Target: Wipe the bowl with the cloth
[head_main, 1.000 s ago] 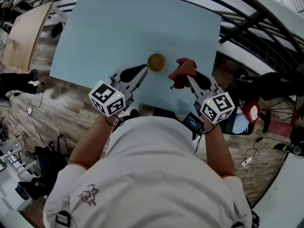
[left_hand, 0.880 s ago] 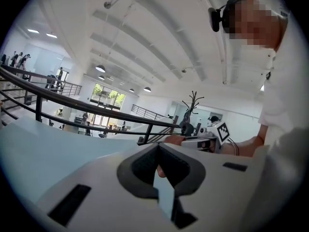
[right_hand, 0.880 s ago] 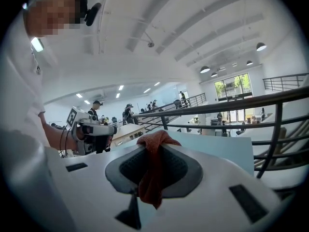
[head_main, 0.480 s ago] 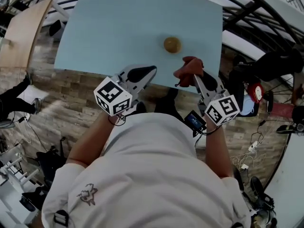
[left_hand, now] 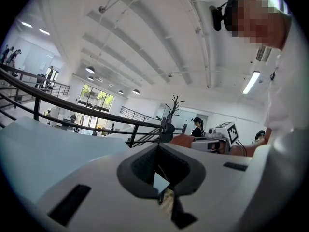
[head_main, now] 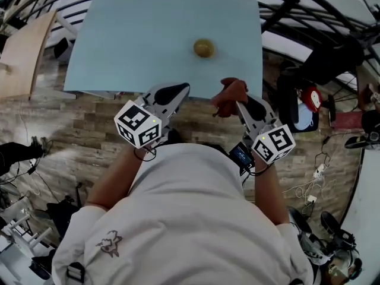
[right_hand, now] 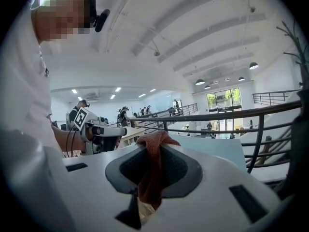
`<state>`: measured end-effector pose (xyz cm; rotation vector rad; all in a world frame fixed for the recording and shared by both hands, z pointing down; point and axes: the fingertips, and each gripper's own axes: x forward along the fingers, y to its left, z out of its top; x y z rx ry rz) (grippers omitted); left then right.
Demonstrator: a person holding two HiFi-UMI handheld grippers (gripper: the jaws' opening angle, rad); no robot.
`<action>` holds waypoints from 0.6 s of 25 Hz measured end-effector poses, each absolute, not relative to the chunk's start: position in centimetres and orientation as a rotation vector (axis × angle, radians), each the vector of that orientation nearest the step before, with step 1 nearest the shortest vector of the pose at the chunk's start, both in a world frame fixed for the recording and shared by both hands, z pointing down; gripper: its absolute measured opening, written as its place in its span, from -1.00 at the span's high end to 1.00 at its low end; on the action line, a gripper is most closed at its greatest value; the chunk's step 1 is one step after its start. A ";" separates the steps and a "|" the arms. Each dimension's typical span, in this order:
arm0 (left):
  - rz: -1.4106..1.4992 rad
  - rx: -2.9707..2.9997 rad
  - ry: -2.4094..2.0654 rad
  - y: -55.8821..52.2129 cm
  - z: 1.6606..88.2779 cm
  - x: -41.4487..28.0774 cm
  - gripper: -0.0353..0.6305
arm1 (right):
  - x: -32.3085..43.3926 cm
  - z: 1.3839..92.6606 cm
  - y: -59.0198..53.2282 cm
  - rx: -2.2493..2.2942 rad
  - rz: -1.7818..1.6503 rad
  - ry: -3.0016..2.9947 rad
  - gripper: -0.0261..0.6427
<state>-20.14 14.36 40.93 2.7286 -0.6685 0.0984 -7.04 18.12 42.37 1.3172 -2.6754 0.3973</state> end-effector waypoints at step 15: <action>0.196 2.770 -0.792 25.3 41.1 -15.0 0.85 | -0.6 42.6 30.0 1.137 0.309 -2.726 0.71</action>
